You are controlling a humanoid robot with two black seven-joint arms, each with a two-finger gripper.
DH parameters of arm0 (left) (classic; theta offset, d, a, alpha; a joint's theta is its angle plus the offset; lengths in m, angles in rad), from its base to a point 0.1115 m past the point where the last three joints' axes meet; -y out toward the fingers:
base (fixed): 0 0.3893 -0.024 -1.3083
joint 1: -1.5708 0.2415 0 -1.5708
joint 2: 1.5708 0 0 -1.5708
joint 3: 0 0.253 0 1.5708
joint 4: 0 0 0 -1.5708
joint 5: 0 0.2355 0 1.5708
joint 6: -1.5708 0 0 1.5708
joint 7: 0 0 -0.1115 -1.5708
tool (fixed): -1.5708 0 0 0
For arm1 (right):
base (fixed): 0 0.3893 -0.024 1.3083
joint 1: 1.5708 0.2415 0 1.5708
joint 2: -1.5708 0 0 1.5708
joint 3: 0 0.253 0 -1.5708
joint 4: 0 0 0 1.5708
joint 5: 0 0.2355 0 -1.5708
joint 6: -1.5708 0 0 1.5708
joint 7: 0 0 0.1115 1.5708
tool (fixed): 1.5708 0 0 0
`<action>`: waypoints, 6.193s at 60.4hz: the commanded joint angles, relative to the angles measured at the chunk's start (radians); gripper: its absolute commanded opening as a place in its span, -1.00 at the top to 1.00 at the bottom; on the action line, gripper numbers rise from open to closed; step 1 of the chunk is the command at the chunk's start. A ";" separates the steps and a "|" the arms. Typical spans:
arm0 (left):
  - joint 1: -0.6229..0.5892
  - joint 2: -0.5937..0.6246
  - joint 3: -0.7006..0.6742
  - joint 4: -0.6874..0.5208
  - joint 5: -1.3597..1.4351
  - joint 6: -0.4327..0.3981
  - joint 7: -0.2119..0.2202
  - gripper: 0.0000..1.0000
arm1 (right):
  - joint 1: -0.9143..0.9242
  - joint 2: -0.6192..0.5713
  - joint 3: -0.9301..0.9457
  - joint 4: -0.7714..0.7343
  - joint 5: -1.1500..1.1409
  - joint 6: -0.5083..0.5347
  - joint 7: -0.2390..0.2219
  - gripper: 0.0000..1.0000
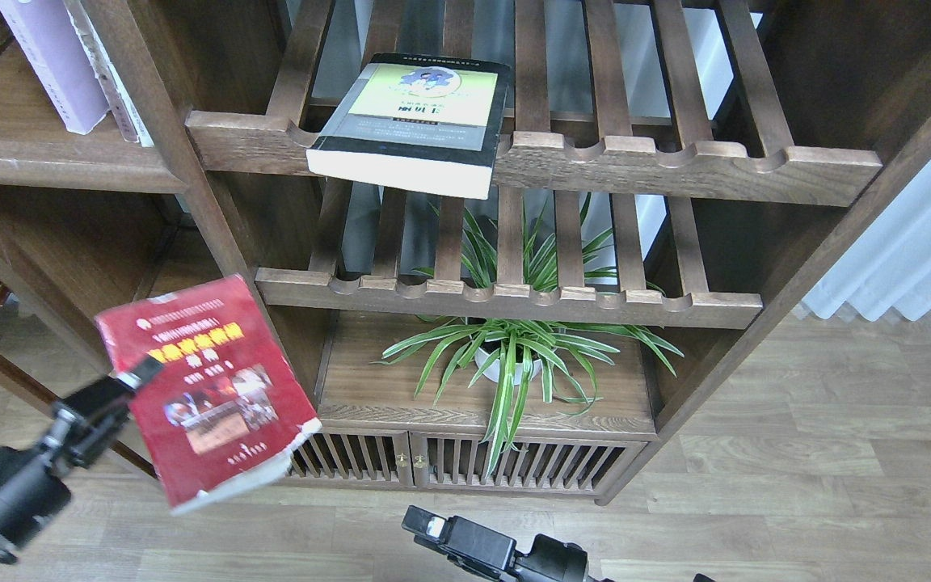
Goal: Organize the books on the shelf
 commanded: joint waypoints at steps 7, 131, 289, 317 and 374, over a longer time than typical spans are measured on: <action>0.082 0.024 -0.282 -0.035 0.065 0.000 0.002 0.83 | -0.003 0.002 0.003 -0.015 0.000 0.000 0.000 -0.81; -0.900 0.034 -0.295 0.488 0.830 0.000 0.179 0.82 | -0.069 0.025 0.037 -0.012 -0.017 0.000 -0.008 -0.81; -1.175 -0.364 -0.212 0.787 1.002 0.000 0.140 0.61 | -0.077 0.054 0.039 -0.013 -0.015 0.000 0.001 -0.81; -1.066 -0.344 -0.229 0.756 0.862 0.000 0.148 0.59 | -0.074 0.062 0.045 -0.013 -0.015 0.000 0.003 -0.81; -0.761 -0.298 -0.427 0.540 0.649 0.000 0.162 -0.40 | -0.060 0.092 0.109 -0.010 0.006 0.000 0.044 -0.80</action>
